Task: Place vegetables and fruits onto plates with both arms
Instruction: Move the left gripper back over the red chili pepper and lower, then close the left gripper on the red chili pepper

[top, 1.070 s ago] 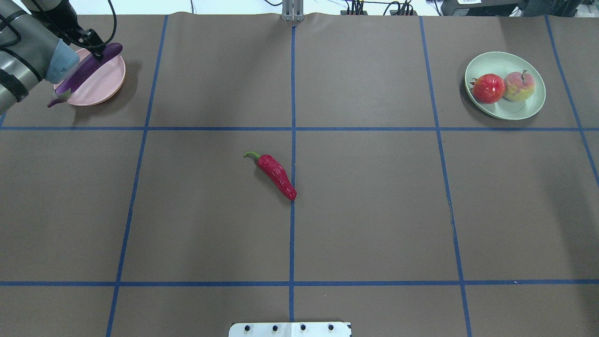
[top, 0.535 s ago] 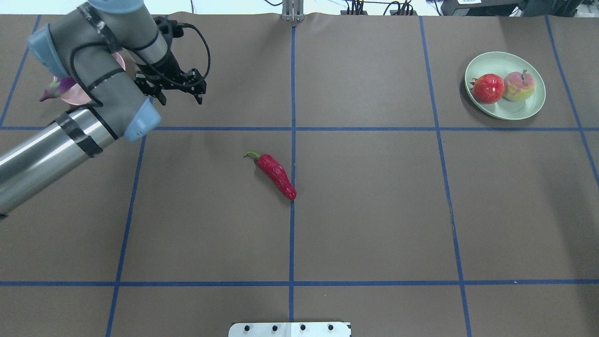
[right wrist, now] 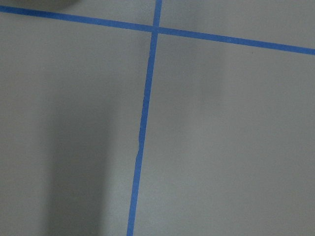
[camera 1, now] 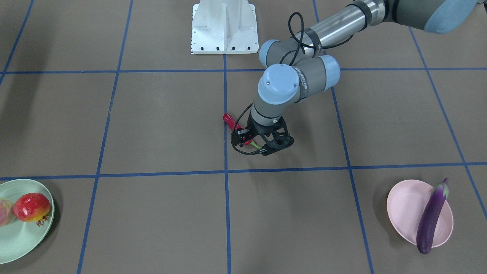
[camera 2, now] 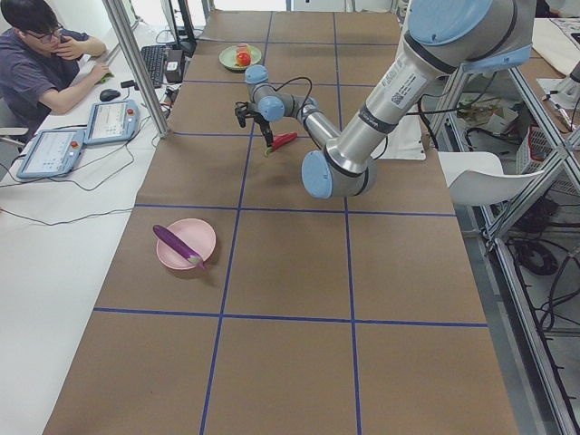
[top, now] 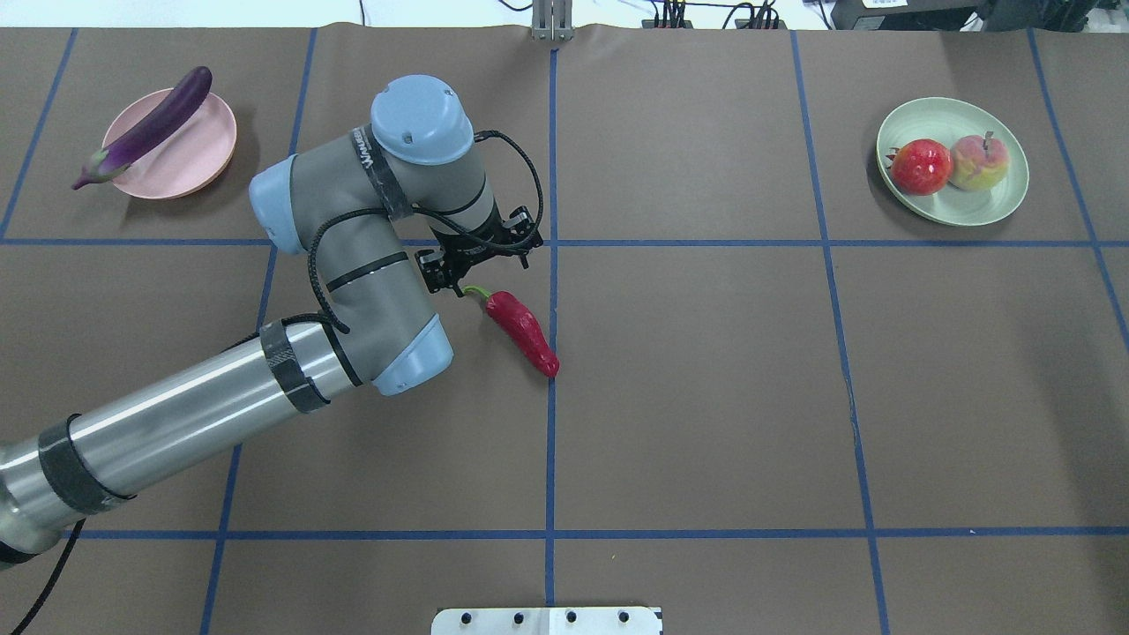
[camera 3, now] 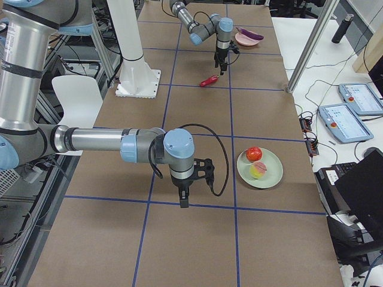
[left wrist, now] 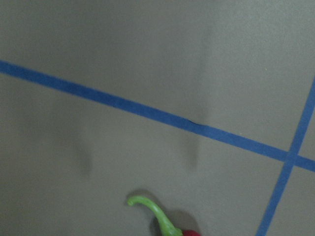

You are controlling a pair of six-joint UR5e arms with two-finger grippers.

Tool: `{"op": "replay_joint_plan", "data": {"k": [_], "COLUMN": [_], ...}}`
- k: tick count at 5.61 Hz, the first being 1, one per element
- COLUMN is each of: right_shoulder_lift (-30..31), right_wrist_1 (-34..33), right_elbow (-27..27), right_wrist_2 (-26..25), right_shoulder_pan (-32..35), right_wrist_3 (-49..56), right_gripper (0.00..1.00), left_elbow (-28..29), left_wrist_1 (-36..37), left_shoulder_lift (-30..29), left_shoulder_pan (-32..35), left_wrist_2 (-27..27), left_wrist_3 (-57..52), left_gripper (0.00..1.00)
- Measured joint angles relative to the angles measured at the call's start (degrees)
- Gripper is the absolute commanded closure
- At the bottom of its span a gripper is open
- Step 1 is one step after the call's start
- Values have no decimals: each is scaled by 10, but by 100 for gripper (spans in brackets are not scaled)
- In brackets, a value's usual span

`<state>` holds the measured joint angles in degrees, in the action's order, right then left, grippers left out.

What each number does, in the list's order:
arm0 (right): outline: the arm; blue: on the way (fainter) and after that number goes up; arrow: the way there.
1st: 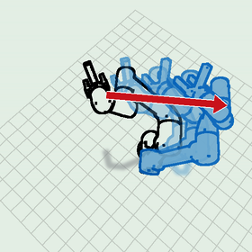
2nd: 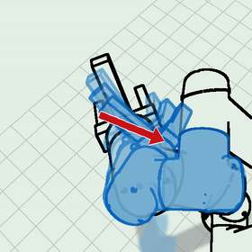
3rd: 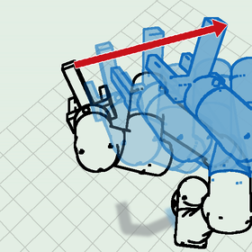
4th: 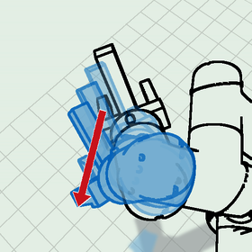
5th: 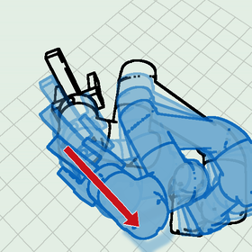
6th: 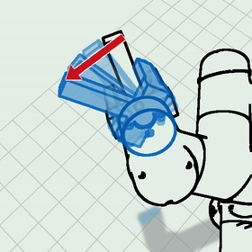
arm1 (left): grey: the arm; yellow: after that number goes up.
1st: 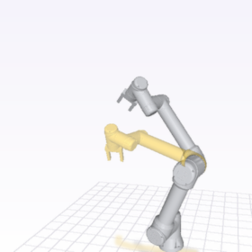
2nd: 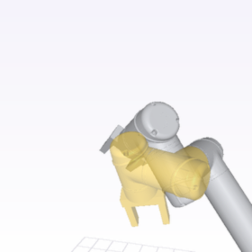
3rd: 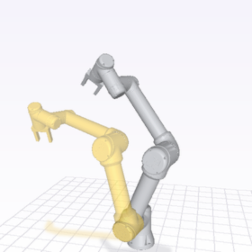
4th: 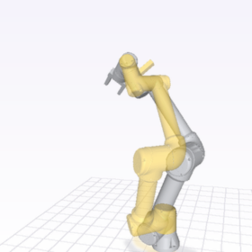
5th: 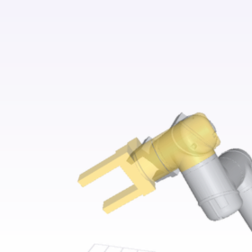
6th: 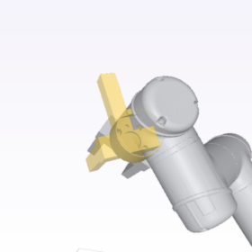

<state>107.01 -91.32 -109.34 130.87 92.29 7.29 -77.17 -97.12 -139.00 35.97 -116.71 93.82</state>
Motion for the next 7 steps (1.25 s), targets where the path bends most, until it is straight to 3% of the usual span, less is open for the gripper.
{"op": "replay_joint_plan", "data": {"k": [2,4,5,6,7], "right_shoulder_lift": [0,0,0,0,-1], "right_wrist_1": [0,0,0,0,0], "right_elbow": [0,0,0,0,0], "right_wrist_2": [0,0,0,0,0], "right_shoulder_pan": [0,0,0,0,0], "right_wrist_3": [0,0,0,0,0], "right_gripper": [0,0,0,0,0], "left_elbow": [0,7,15,27,36], "left_wrist_1": [111,129,124,111,99], "left_shoulder_lift": [-29,-40,-43,-45,-46], "left_shoulder_pan": [-39,-67,-70,-71,-71], "left_wrist_2": [48,83,94,105,110], "left_wrist_3": [66,84,84,82,79], "left_gripper": [0,6,15,86,100]}}
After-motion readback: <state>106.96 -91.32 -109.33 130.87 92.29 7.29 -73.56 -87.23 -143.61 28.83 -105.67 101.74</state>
